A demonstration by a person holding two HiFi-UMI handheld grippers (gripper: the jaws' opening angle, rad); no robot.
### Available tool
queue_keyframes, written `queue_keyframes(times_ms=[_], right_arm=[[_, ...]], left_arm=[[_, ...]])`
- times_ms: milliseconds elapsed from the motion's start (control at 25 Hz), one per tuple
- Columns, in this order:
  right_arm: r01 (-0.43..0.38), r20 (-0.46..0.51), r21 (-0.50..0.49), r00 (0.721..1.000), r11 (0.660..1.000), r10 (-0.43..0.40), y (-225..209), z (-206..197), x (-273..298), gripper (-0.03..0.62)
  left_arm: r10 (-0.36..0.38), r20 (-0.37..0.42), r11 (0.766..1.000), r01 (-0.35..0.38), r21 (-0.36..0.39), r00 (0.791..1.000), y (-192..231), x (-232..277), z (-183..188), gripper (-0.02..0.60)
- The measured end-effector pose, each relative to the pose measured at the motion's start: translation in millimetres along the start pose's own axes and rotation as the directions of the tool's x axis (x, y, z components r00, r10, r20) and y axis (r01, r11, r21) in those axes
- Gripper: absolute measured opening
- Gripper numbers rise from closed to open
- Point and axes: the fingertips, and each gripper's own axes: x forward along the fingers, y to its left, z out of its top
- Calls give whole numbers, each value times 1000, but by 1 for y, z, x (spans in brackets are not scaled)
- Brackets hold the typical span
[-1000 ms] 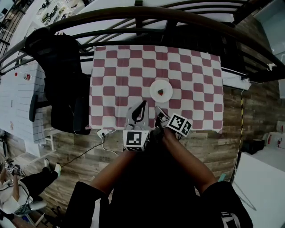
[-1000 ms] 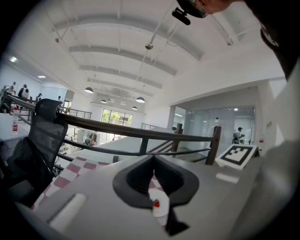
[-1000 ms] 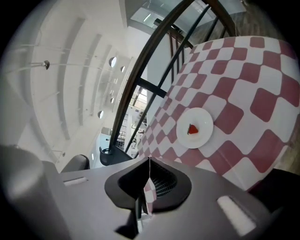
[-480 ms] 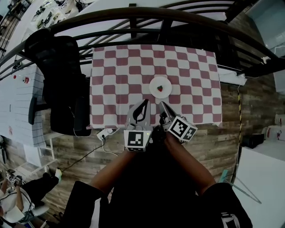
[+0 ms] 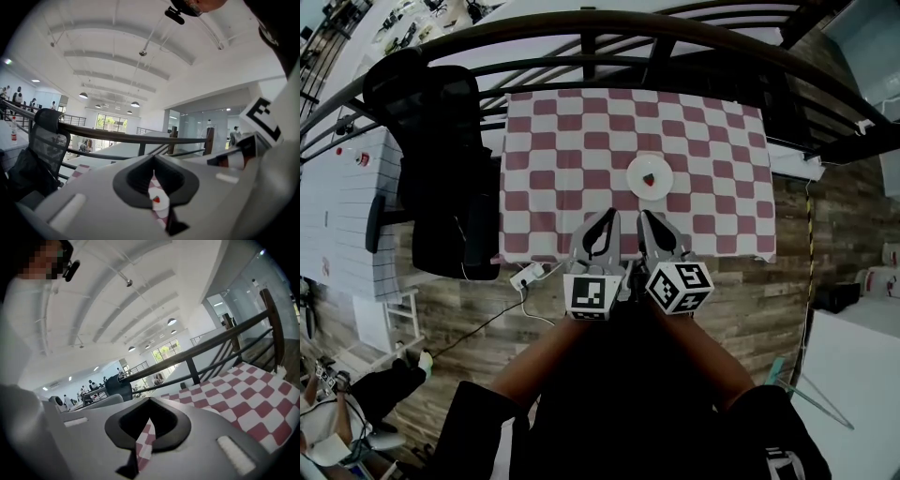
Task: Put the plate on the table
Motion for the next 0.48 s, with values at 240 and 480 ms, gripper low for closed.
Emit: queue_keyframes(times_ms=[240,480], right_arm=[[40,71,-168,997,985,-28,17,15,-10,-3],[84,135,-301,990,950,-45,31,34,-16,-2]], left_arm=[[-12,14,1000,12,-8,1000,1,-7,5,9],[3,45,1000,-3,1,999,8,-14,19,9]])
